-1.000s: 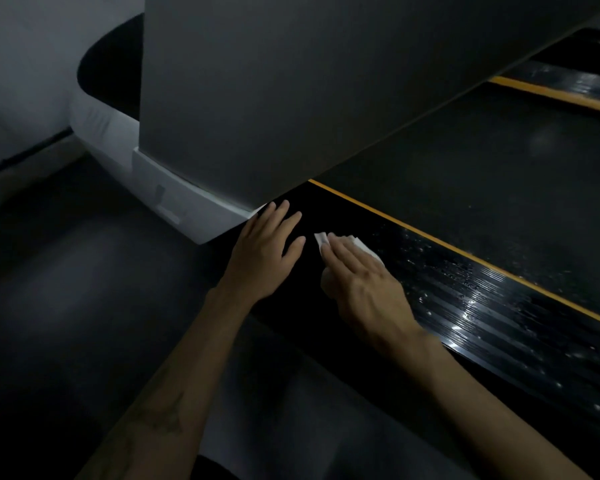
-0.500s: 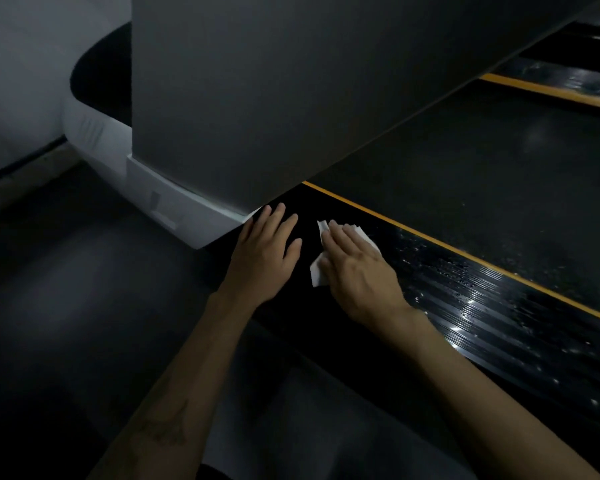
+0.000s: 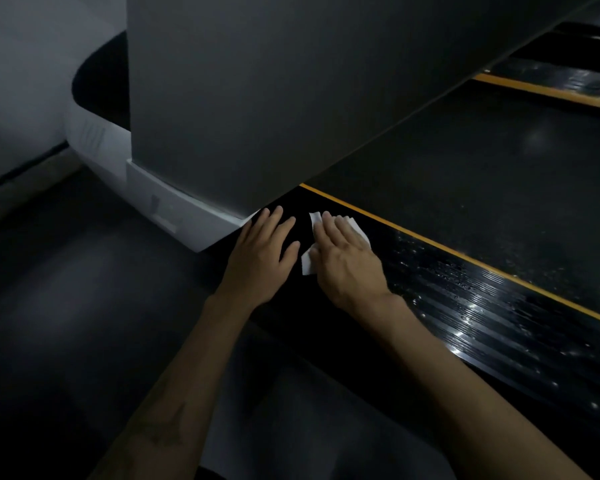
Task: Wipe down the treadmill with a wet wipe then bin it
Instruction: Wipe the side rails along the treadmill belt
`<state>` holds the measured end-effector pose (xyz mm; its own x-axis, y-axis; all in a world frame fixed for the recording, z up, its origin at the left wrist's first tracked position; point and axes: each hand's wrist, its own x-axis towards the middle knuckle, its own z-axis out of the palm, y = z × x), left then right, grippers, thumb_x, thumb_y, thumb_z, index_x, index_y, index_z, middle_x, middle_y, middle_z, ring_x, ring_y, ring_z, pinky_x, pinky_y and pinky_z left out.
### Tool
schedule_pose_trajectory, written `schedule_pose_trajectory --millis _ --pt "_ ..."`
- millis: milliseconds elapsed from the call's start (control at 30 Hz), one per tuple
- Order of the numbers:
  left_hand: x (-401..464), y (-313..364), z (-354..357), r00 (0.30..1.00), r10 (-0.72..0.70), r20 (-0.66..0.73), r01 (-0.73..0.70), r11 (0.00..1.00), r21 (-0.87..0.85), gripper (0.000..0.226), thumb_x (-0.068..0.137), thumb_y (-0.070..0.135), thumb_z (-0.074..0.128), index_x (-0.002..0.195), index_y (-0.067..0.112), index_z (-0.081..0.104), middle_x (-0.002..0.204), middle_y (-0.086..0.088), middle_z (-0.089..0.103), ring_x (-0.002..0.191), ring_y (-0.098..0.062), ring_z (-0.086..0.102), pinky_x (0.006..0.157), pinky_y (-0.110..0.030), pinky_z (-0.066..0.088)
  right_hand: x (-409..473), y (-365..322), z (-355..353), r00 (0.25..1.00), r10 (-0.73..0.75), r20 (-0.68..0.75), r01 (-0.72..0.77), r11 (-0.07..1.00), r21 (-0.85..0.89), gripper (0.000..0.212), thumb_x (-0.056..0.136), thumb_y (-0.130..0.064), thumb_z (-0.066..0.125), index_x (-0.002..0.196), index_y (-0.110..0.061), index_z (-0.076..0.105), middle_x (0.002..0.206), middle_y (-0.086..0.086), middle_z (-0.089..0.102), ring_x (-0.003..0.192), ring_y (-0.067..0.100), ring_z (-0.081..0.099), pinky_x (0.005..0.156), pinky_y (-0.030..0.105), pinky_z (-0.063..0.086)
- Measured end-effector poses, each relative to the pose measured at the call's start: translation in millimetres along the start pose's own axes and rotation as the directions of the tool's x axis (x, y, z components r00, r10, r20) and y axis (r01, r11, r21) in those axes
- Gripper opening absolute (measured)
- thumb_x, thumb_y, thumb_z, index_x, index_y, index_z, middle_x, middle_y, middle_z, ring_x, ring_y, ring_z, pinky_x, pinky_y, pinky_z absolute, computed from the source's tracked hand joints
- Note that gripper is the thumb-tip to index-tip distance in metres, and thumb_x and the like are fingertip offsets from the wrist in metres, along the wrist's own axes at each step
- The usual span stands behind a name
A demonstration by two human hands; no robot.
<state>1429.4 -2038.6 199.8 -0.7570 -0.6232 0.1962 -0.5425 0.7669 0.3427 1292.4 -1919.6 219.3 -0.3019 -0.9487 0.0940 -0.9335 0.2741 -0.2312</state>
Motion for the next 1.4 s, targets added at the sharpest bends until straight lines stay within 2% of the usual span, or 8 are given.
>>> schedule_pose_trajectory --millis 167,400,567,667,900,1067,1233,1400 --pt "0 -3 1 0.999 0.011 -0.036 -0.011 1.0 0.0 0.067 0.099 0.052 0.028 0.152 0.016 0.048 0.164 -0.008 0.037 0.156 -0.023 0.023 0.125 -0.039 0.016 -15 6 1 0.994 -0.112 -0.012 0.112 0.994 0.01 0.061 0.108 -0.036 0.016 0.156 -0.005 0.037 0.165 0.018 0.029 0.156 0.029 0.021 0.128 0.042 0.017" --pt "0 -3 5 0.999 0.012 -0.043 -0.012 1.0 -0.009 0.065 0.1 0.051 0.03 0.151 0.015 0.049 0.163 -0.008 0.038 0.155 -0.024 0.025 0.125 -0.04 0.018 -24 13 -2 0.997 -0.076 -0.028 0.074 0.995 -0.072 0.05 0.097 -0.024 0.048 0.145 -0.007 0.048 0.153 0.024 0.036 0.146 0.037 0.032 0.123 0.046 0.026" --pt "1 -6 6 0.999 0.013 -0.049 -0.013 1.0 -0.004 0.066 0.1 0.051 0.029 0.152 0.016 0.049 0.164 -0.007 0.038 0.155 -0.024 0.024 0.125 -0.039 0.017 -29 7 -7 0.996 -0.035 -0.077 0.028 0.996 -0.086 0.052 0.092 -0.023 0.036 0.139 -0.011 0.055 0.132 0.013 0.054 0.126 0.032 0.051 0.114 0.042 0.037" --pt "2 -5 6 0.999 0.017 -0.051 -0.017 1.0 0.001 0.066 0.1 0.052 0.028 0.152 0.016 0.048 0.164 -0.007 0.037 0.156 -0.023 0.023 0.125 -0.038 0.015 -32 5 -2 0.997 -0.039 -0.069 0.034 0.996 -0.077 0.057 0.093 -0.024 0.03 0.143 -0.007 0.054 0.145 0.013 0.054 0.141 0.031 0.046 0.123 0.04 0.029" --pt "2 -4 6 0.998 0.014 -0.066 -0.014 1.0 0.004 0.066 0.099 0.05 0.03 0.15 0.014 0.051 0.162 -0.01 0.04 0.154 -0.026 0.027 0.125 -0.041 0.017 -8 -2 -12 0.997 -0.068 0.021 0.07 0.996 -0.057 0.065 0.099 -0.023 0.04 0.16 -0.007 0.026 0.169 0.013 0.02 0.158 0.027 0.012 0.129 0.039 0.003" --pt "2 -6 6 0.998 0.026 -0.06 -0.026 1.0 0.013 0.063 0.101 0.049 0.031 0.151 0.015 0.049 0.163 -0.008 0.038 0.155 -0.024 0.024 0.124 -0.036 0.012 -31 12 -12 0.984 -0.175 -0.012 0.175 0.984 0.014 0.067 0.089 -0.008 0.054 0.154 -0.006 0.041 0.163 0.013 0.035 0.152 0.026 0.031 0.127 0.036 0.014" --pt "2 -3 9 0.996 0.012 -0.084 -0.011 1.0 0.018 0.062 0.101 0.047 0.032 0.148 0.014 0.053 0.161 -0.01 0.042 0.153 -0.028 0.029 0.123 -0.044 0.02 -11 20 -12 0.999 -0.04 -0.009 0.04 0.999 -0.015 0.057 0.105 -0.026 0.036 0.16 -0.008 0.03 0.168 0.011 0.023 0.157 0.023 0.019 0.129 0.033 0.008" --pt "3 -1 8 0.997 0.007 -0.082 -0.005 1.0 0.026 0.063 0.1 0.048 0.03 0.149 0.014 0.052 0.161 -0.011 0.042 0.153 -0.028 0.029 0.124 -0.042 0.018 -6 6 -6 0.993 -0.117 0.017 0.117 0.993 -0.013 0.079 0.094 -0.041 0.005 0.156 -0.002 0.035 0.165 0.017 0.029 0.156 0.025 0.021 0.128 0.039 0.016"
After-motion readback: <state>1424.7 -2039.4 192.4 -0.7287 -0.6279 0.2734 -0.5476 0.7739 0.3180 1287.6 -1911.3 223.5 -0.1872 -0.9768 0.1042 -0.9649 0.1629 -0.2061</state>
